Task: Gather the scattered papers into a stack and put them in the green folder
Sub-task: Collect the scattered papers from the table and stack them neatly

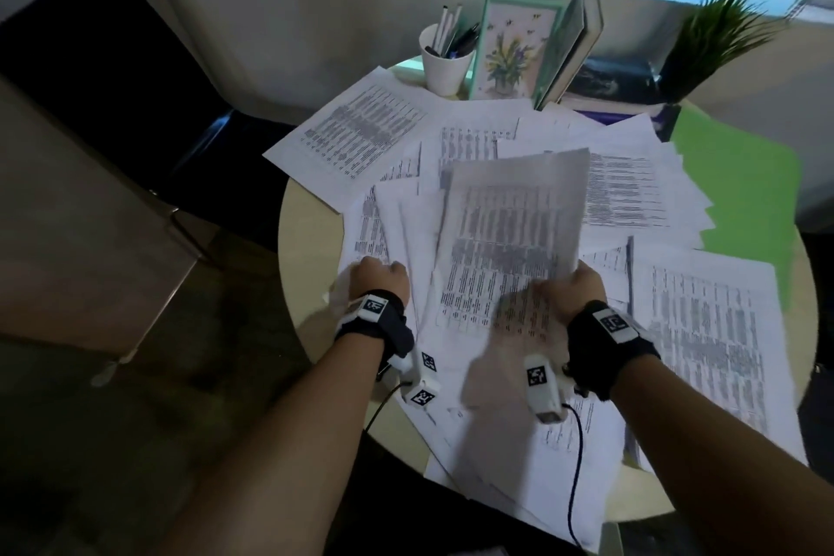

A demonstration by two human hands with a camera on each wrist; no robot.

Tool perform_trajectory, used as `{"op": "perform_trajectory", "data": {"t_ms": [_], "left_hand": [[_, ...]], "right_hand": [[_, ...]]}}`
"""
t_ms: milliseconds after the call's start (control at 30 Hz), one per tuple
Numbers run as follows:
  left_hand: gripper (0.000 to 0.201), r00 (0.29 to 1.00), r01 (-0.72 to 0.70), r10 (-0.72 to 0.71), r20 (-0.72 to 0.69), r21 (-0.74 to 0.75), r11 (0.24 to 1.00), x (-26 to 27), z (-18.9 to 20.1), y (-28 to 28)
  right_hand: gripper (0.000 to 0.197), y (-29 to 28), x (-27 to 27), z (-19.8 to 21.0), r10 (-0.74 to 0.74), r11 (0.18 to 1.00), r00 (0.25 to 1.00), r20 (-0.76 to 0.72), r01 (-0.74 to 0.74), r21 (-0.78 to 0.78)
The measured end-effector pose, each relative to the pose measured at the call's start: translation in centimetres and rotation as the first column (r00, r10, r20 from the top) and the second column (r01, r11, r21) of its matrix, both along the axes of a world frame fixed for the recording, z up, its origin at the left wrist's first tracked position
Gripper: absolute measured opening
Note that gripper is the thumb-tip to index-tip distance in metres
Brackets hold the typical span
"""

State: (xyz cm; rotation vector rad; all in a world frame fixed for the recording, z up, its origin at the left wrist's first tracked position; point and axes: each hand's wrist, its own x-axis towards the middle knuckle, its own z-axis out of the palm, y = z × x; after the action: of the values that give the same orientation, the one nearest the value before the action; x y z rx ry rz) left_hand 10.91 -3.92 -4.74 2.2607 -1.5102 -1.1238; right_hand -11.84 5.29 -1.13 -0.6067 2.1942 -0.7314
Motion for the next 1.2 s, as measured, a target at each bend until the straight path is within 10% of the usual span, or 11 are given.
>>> {"op": "perform_trajectory", "data": {"t_ms": [300,767,1033,1200], "left_hand": [[0.025,0.994,-0.011,0.006,-0.111,-0.049,0.999,-5.5,0.3,1.8],[0.065,0.996,0.088,-0.089,-0.011,-0.042,0.995,-5.9,0.2,4.9],[0.056,0.967,-0.113,0.103,-0.231,-0.028,0.993,-5.3,1.2,4.8],[0.026,0.954,-0.003,0.029,-0.298,0.085,0.996,-5.4,2.6,4.6]], "right_hand": [[0.034,3.0,-4.3,-1.6,0.186,0.977,0.977,-0.102,-0.172,0.125],[0.065,0.7,-3.3,-2.7,0.138,0.956,0.988,0.069,-0.151,0.252],[0.045,1.4,-3.9,-2.3,0.116,0.99,0.99,0.08,-0.122,0.066],[0.05,1.8,-4.4,-0.7,0.103,0.994,0.96,0.262,-0.106,-0.004]]}}
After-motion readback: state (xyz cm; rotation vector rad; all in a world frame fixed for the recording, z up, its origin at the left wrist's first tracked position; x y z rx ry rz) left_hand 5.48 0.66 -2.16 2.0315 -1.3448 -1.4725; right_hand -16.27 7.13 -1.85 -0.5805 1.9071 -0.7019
